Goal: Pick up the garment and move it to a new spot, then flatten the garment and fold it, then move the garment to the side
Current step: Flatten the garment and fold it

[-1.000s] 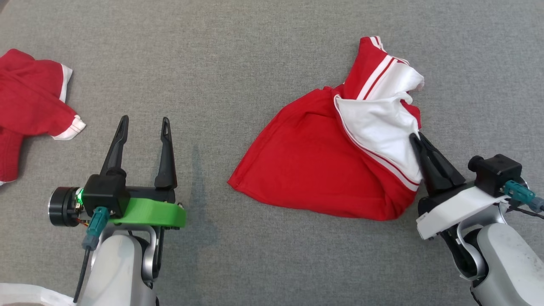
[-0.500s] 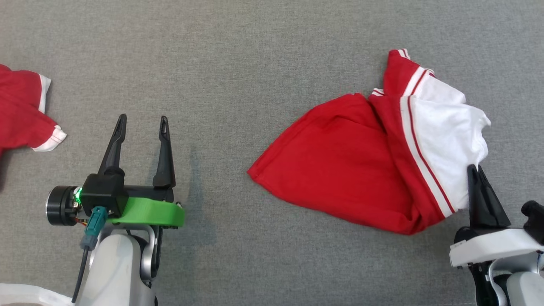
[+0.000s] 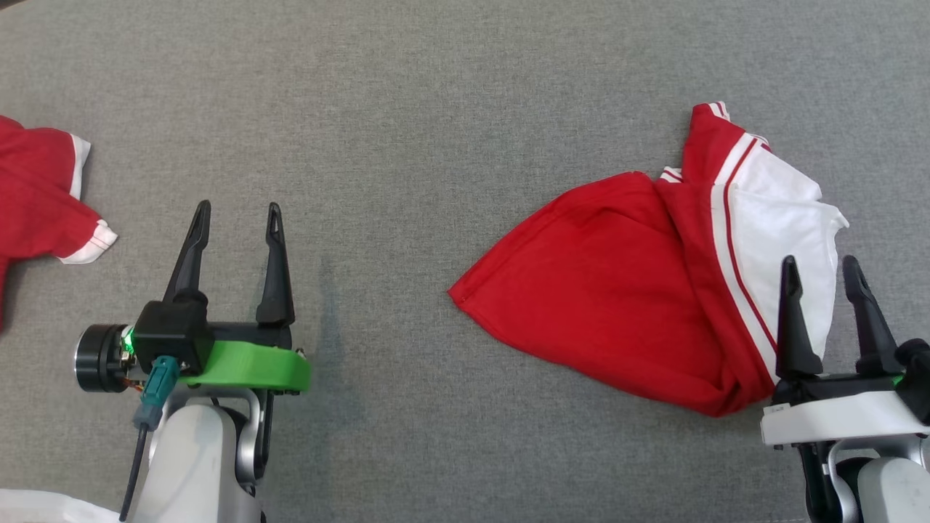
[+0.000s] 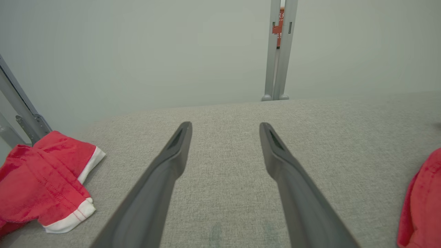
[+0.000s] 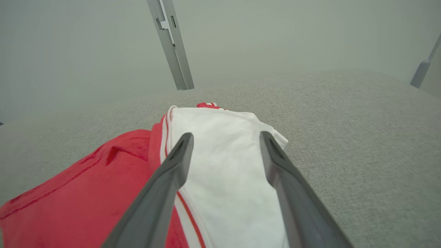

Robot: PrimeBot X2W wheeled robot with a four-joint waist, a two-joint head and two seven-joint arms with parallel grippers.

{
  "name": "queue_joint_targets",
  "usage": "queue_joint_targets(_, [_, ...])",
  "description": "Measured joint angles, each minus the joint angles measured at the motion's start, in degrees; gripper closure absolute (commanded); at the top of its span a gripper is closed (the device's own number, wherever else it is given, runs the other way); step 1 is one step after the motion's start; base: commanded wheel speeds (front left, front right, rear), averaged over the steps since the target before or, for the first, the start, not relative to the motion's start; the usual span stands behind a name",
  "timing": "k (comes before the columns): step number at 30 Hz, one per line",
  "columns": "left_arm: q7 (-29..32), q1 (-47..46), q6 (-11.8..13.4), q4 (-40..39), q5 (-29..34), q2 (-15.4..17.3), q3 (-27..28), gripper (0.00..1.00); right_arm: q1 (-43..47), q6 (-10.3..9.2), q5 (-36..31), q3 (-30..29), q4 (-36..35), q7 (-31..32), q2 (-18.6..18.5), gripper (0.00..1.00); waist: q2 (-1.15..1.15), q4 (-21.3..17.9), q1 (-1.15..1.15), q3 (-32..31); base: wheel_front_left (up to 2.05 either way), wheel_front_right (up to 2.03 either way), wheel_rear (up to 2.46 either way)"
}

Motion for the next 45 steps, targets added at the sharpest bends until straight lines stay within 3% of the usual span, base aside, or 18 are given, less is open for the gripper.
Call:
queue_joint_targets(9, [0.0,3.1,0.7,0.0,-0.9,0.0,0.0,0.0,-2.1,0.01,-0.5,5.5,-1.0,1.6,-4.6,0.0,0.0,1.4,0.0,-2.7,0.0,0.0,0.0])
queue_joint_targets(27, [0.0,4.1,0.3,-0.7,-0.2,0.0,-2.1,0.0,-1.9,0.0,0.9,5.9,-0.1,1.7,-5.3,0.0,0.0,2.3,0.0,-3.9,0.0,0.0,0.0])
queue_joint_targets(30, [0.0,2.9,-1.0,-0.7,0.5,0.0,-5.3,0.0,-2.0,0.0,1.0,5.6,-0.5,1.7,-5.5,0.0,0.0,2.4,0.0,-3.4,0.0,0.0,0.0])
queue_joint_targets(37, [4.8,-2.1,-4.1,3.4,-2.5,-0.1,-19.5,0.0,-2.6,0.0,0.9,5.5,-1.4,2.1,-6.1,0.0,0.0,2.3,0.0,-0.8,0.0,0.0,0.0])
queue_joint_targets(40, [7.9,-3.8,-4.6,6.8,-5.0,-0.2,-24.7,0.0,-3.3,0.0,0.9,5.8,-1.6,2.2,-6.1,0.0,0.0,1.8,0.0,0.3,0.0,0.0,0.0])
queue_joint_targets(45, [11.5,-6.1,-4.0,13.4,-7.5,-0.2,-27.9,0.0,-3.3,0.0,0.9,5.7,-1.5,2.3,-6.0,0.0,0.0,0.6,0.0,1.3,0.0,0.0,0.0])
